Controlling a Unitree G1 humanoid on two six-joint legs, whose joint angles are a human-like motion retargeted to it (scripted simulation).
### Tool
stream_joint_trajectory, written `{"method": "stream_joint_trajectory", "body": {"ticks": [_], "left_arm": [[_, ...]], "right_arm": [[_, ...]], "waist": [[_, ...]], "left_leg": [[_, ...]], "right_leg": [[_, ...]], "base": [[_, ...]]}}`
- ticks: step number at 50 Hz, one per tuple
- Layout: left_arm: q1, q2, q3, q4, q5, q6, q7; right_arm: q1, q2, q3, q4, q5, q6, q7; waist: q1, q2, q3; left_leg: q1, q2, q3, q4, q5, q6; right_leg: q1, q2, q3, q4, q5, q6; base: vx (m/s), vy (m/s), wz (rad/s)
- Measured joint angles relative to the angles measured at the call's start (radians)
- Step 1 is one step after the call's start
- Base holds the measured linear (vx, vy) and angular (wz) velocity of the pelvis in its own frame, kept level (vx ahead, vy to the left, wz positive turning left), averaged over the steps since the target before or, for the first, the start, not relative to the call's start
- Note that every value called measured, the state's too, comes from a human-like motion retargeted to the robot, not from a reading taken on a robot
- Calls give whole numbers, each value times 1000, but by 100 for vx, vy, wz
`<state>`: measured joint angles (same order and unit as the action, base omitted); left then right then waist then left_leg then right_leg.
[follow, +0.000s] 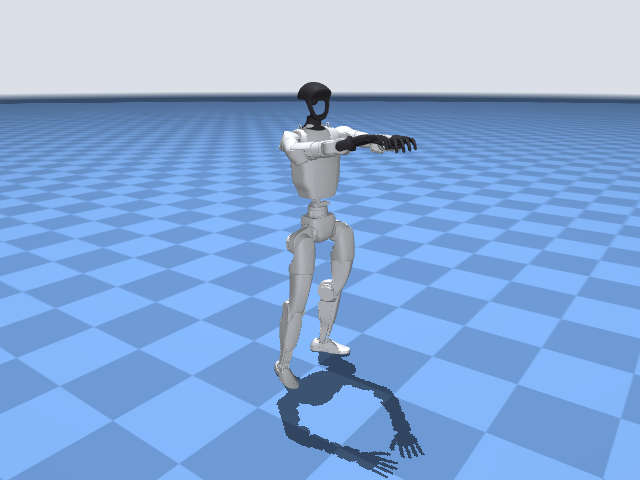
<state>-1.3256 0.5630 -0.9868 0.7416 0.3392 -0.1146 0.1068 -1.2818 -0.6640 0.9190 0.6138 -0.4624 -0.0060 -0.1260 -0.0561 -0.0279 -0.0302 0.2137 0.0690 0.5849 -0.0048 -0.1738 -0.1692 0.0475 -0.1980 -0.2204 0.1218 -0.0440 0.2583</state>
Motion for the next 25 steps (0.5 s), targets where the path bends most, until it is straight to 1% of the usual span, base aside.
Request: {"method": "stream_joint_trajectory", "body": {"ticks": [10,15,25], "left_arm": [[-58,-86,-37,40,35,-1,-10],[-75,-120,-40,51,25,6,-24],[-96,-169,-43,84,8,4,32]], "right_arm": [[16,-47,-9,-6,-12,0,-24],[21,-58,-14,-2,3,6,3],[-1,-75,-4,-22,-5,-4,-7]], "waist": [[-57,23,-10],[-84,33,-11],[-136,52,-1]], "left_leg": [[-5,1,42,2,0,-8],[-7,5,67,2,1,-11],[-7,14,122,-2,8,-17]], "right_leg": [[-18,11,39,-22,11,3],[-31,20,61,-31,19,4],[-59,45,110,-44,37,4]], "base": [[0,-2,-21],[-1,-2,-25],[-1,-3,-28]]}}
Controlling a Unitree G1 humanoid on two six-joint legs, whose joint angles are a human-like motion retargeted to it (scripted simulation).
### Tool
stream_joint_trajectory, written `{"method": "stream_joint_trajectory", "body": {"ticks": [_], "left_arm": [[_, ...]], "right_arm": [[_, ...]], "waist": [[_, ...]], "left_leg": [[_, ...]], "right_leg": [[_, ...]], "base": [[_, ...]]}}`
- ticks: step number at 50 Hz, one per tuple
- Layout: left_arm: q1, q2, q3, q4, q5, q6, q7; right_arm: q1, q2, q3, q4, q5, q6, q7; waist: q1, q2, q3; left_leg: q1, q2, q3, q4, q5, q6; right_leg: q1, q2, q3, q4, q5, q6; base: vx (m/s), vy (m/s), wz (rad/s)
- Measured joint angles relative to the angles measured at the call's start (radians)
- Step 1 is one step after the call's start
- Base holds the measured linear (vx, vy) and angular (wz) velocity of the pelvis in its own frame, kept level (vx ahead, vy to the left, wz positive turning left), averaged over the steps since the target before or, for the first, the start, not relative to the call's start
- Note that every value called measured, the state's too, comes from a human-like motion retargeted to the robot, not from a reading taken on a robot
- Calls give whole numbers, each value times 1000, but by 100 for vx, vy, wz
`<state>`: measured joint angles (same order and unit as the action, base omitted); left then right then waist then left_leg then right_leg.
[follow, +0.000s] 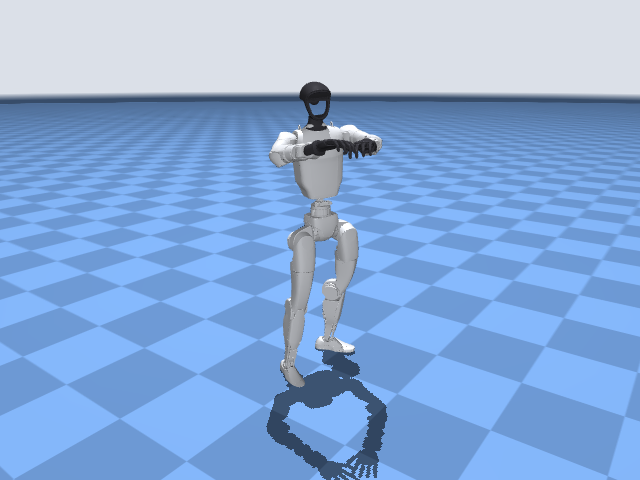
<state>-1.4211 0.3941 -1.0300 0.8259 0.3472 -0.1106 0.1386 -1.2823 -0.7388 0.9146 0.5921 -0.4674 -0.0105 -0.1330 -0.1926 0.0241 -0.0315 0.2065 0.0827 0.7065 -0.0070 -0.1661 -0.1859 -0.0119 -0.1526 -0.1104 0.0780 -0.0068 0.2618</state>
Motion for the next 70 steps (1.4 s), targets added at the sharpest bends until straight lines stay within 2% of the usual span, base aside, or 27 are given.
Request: {"method": "stream_joint_trajectory", "body": {"ticks": [19,28,51,70], "left_arm": [[-37,-81,-12,93,-67,18,1],[-29,-84,-4,63,-52,20,-8],[41,68,49,-100,-35,-7,-62],[89,189,54,-94,-36,-8,-97]], "right_arm": [[-49,-2,19,11,17,10,43],[-30,-12,19,11,32,9,75],[-10,55,18,-15,23,3,74],[18,120,37,-12,19,-13,31]], "waist": [[-95,11,35],[-91,-6,38],[105,-87,18],[273,-146,20]], "left_leg": [[-2,4,57,-4,10,-2],[-7,6,35,1,12,-1],[-59,5,-144,8,24,7],[-123,-20,-347,-2,57,-19]], "right_leg": [[-23,21,50,-26,30,0],[-16,15,30,-25,28,0],[42,-24,-143,-24,4,0],[99,-63,-344,-14,-24,-28]], "base": [[-1,-1,-11],[0,0,4],[-2,0,40],[-2,2,57]]}}
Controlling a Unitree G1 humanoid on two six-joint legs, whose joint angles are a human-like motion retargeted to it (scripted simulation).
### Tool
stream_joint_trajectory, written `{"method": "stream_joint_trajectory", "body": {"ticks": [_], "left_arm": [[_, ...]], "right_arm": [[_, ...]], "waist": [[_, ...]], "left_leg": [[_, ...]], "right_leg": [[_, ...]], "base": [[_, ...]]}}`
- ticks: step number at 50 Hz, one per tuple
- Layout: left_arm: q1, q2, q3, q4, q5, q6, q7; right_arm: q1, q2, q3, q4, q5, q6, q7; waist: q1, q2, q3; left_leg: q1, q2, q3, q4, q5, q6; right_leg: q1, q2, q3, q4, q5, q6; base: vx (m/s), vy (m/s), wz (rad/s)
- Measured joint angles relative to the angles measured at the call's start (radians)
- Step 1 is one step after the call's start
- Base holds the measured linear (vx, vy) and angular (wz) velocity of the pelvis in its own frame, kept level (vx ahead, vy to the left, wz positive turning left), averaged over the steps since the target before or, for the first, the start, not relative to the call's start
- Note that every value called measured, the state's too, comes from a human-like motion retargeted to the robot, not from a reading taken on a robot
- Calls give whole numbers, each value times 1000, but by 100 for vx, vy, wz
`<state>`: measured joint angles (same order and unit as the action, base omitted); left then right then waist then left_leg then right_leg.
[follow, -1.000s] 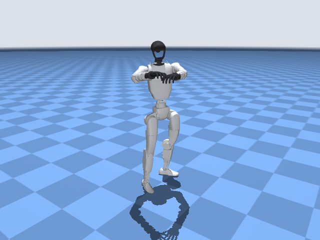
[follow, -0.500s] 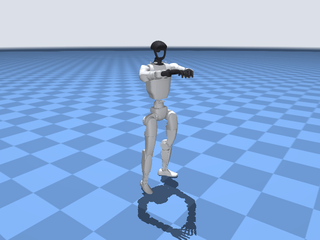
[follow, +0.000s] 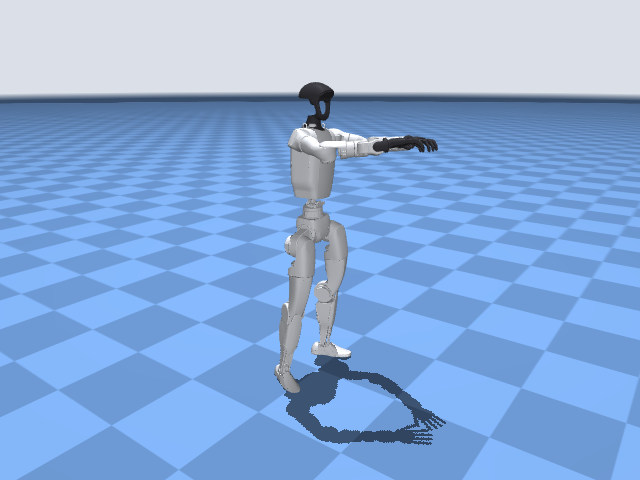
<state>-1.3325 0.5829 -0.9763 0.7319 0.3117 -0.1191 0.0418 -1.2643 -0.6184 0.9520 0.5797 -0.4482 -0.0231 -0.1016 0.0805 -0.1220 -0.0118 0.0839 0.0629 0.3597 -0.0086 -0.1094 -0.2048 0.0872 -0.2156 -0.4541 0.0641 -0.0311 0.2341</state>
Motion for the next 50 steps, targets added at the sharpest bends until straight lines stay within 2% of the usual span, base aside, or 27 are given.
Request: {"method": "stream_joint_trajectory", "body": {"ticks": [8,14,19,23,30,32,35,38,41,50], "left_arm": [[-1,52,4,16,-14,6,-61],[-10,73,6,28,-63,37,-129],[-22,91,-9,32,-39,32,-104],[-28,102,-14,33,-1,18,-61],[-37,121,-27,52,65,-9,8],[-37,119,-22,68,58,-2,24],[-34,109,-6,94,-7,29,13],[-32,98,10,113,-98,66,-25],[-31,99,5,117,-126,73,-53],[-16,117,-26,110,-32,40,-23]], "right_arm": [[-19,34,10,16,55,-13,54],[-4,102,-39,73,274,13,85],[6,160,-82,141,403,14,63],[-6,174,-63,161,324,1,27],[-55,159,37,133,2,-21,-51],[-64,162,50,129,-34,-18,-62],[-62,184,35,139,34,9,-52],[-49,216,-12,160,202,48,-28],[-46,234,-41,174,295,64,-13],[-70,197,11,138,85,38,-45]], "waist": [[69,-17,9],[127,-32,13],[174,-46,15],[206,-54,15],[244,-59,12],[250,-58,12],[255,-56,15],[256,-53,20],[251,-50,23],[211,-41,35]], "left_leg": [[-12,-13,-75,-17,17,-9],[-19,-22,-127,-31,28,-12],[-25,-29,-167,-44,37,-15],[-28,-36,-195,-54,44,-19],[-30,-47,-229,-71,54,-27],[-29,-50,-234,-74,56,-28],[-26,-54,-236,-77,57,-26],[-22,-56,-231,-77,55,-22],[-19,-57,-218,-73,50,-17],[-10,-53,-131,-46,18,-3]], "right_leg": [[17,-15,-73,25,-14,-12],[25,-27,-122,50,-26,-23],[30,-37,-160,69,-34,-31],[35,-44,-187,80,-38,-32],[44,-55,-221,91,-39,-30],[46,-57,-226,92,-39,-30],[48,-61,-228,92,-38,-32],[48,-63,-221,92,-36,-35],[44,-66,-206,93,-36,-35],[0,-74,-115,116,-39,-26]], "base": [[0,3,50],[1,3,46],[2,3,43],[3,3,38],[3,4,27],[0,0,0],[0,0,0],[0,0,0],[0,4,-24],[-1,4,-51]]}}
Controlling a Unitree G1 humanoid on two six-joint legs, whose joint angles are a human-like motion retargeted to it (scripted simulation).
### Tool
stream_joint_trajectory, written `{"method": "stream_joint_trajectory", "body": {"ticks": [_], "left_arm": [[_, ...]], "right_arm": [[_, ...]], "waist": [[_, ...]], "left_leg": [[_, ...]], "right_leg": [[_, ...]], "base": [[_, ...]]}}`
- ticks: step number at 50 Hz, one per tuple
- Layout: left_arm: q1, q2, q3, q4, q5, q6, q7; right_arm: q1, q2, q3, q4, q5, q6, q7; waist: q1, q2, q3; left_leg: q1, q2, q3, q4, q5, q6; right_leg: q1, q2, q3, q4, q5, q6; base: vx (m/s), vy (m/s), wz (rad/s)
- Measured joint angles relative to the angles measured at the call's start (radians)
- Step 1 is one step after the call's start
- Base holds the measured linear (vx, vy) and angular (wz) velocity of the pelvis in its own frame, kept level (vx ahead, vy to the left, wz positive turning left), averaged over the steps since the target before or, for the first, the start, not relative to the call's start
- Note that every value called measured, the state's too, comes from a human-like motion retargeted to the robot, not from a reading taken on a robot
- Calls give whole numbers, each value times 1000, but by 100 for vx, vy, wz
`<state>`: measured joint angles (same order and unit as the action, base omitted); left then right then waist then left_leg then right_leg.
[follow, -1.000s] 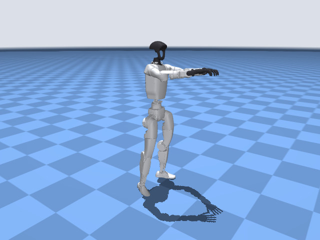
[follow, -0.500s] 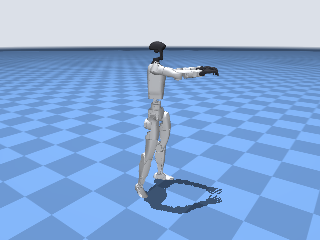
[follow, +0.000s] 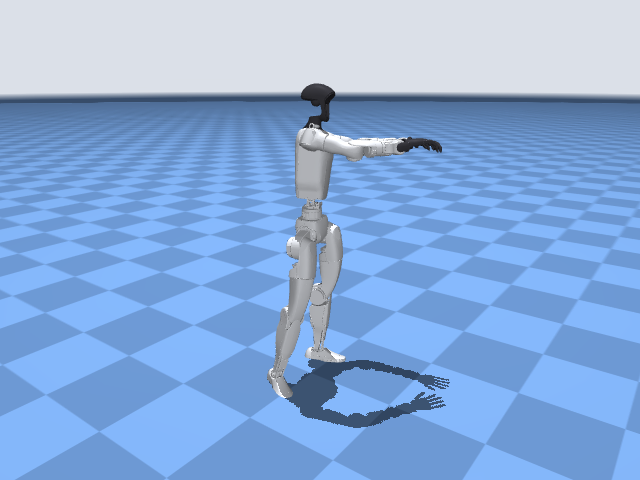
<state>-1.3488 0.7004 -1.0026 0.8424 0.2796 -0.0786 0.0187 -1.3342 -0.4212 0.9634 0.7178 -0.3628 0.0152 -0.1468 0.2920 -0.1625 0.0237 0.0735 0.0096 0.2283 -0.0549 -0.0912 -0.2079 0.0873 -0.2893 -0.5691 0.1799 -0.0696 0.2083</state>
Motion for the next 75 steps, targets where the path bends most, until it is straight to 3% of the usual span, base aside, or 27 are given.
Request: {"method": "stream_joint_trajectory", "body": {"ticks": [18,27,36,44,55,65,75], "left_arm": [[-14,-25,-33,-44,118,-12,102],[-1,-91,6,-80,58,-16,79],[-4,-158,17,-84,-14,-13,22],[-27,-197,6,-84,73,-23,100],[-69,-278,-3,-39,-31,-14,103],[-108,-328,-18,-7,46,-15,126],[-114,-344,-12,-12,-10,-35,159]], "right_arm": [[7,-144,7,-82,-79,-13,10],[28,-236,5,-109,-110,-24,26],[48,-284,-5,-117,-101,-17,52],[57,-298,-19,-117,-71,-35,110],[26,-334,-35,-165,-110,-7,-17],[-1,-350,-31,-159,-51,-15,127],[-6,-364,-44,-171,-105,-13,1]], "waist": [[-170,11,25],[-249,36,26],[-337,79,24],[-415,120,19],[-485,160,14],[-529,173,19],[-558,175,20]], "left_leg": [[46,32,257,41,-55,26],[78,45,345,42,-63,30],[100,53,391,38,-61,32],[106,59,414,37,-54,31],[105,79,450,37,-40,22],[115,98,495,32,-31,21],[125,125,537,34,-24,17]], "right_leg": [[-99,34,234,1,27,27],[-99,62,299,-43,55,41],[-95,79,330,-64,65,45],[-95,90,344,-78,67,48],[-98,123,367,-121,81,53],[-107,156,404,-137,86,53],[-115,195,433,-150,97,53]], "base": [[-3,1,-76],[0,-4,-52],[3,-6,-28],[3,-7,-15],[3,-9,-17],[2,-8,-23],[2,-7,-22]]}}
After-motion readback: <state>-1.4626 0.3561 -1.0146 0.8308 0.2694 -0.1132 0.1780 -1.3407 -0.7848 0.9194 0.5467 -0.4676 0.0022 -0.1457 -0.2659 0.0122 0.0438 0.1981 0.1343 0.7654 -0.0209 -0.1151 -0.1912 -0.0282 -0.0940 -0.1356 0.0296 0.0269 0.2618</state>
